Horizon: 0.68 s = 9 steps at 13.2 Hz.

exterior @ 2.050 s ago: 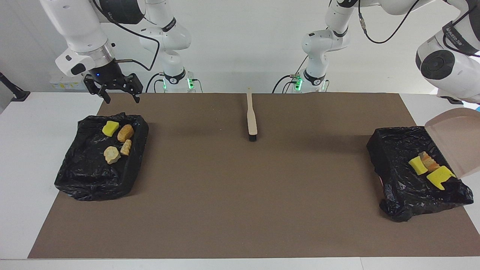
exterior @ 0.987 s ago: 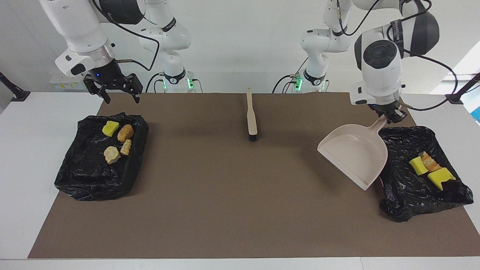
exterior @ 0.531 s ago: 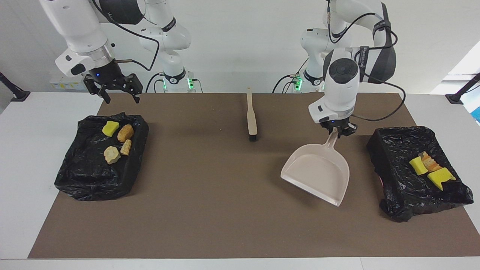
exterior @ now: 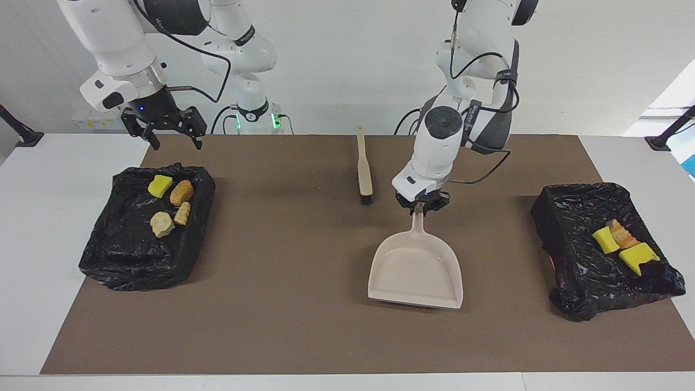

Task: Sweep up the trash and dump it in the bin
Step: 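Bring the empty dustpan back toward the table center with the left gripper, then lower the dustpan onto the table and open the left gripper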

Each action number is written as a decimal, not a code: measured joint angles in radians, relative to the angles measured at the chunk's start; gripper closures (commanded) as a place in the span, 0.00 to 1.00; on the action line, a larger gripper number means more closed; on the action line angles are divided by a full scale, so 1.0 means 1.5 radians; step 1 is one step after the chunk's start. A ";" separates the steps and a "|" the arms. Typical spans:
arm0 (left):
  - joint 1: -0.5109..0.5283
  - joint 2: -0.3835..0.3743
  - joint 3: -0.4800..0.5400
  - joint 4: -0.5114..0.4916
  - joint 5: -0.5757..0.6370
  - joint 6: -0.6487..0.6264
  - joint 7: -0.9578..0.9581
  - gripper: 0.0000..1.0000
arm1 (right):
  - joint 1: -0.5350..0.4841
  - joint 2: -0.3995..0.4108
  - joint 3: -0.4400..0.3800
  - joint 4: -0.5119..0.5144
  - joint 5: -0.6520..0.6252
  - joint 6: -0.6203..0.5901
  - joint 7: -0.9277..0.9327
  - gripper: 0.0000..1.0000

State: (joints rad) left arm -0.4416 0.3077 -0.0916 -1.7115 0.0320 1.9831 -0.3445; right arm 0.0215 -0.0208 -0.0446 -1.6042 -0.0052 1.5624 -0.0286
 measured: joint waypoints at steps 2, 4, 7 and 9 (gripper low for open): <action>-0.023 0.024 0.000 0.036 -0.001 0.002 -0.034 1.00 | 0.000 0.000 0.000 0.000 0.000 0.000 0.000 0.00; -0.038 0.048 0.001 0.068 -0.001 0.001 -0.048 1.00 | 0.000 0.000 0.000 0.000 0.000 0.000 0.000 0.00; -0.066 0.099 0.003 0.102 0.015 0.000 -0.097 1.00 | 0.000 0.000 0.000 0.000 0.000 0.000 0.000 0.00; -0.078 0.131 0.004 0.125 0.021 0.000 -0.140 0.95 | 0.000 0.000 0.000 0.000 0.000 0.000 0.000 0.00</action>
State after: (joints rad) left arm -0.5583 0.5046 -0.0859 -1.5238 0.0633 1.9828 -0.5546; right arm 0.0215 -0.0208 -0.0446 -1.6043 -0.0052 1.5624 -0.0286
